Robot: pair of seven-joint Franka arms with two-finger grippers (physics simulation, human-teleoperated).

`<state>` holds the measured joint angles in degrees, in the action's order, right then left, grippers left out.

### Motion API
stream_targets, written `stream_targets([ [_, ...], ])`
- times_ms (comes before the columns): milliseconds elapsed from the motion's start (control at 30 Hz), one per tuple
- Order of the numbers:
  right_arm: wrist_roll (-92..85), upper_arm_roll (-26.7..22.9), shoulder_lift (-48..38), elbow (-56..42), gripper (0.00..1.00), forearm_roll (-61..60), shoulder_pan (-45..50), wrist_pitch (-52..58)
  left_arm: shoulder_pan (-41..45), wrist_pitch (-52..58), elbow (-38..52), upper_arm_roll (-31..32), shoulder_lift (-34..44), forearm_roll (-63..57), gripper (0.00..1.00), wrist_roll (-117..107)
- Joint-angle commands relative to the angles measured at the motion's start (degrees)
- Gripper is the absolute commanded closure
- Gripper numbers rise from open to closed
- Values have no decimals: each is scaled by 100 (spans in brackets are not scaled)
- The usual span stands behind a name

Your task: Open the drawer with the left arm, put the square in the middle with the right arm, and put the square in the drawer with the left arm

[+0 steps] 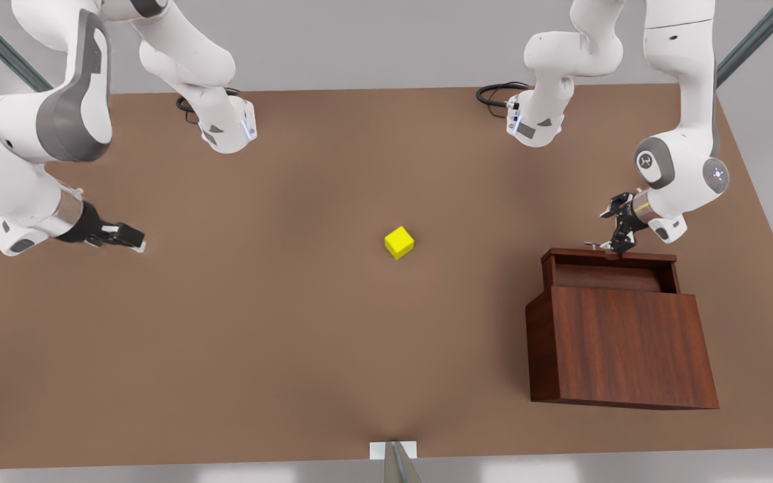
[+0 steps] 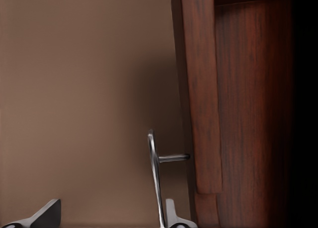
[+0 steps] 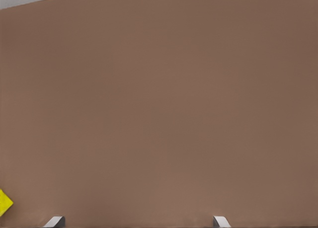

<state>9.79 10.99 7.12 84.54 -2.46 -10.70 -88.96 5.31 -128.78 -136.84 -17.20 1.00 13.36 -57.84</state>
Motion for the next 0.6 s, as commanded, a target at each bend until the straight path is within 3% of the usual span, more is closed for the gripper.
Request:
stream_targets([
  [0,-21,-332,-18,1,0,-9,312,-7,-13,11,0,-20,5,-18,0,-8],
  [67,-126,-563,193,-236,0,-202,481,-16,-13,99,0,-64,58,-53,0,-8],
  [567,-74,-510,431,-306,0,-70,525,-174,-13,265,9,-64,93,-132,0,-158],
])
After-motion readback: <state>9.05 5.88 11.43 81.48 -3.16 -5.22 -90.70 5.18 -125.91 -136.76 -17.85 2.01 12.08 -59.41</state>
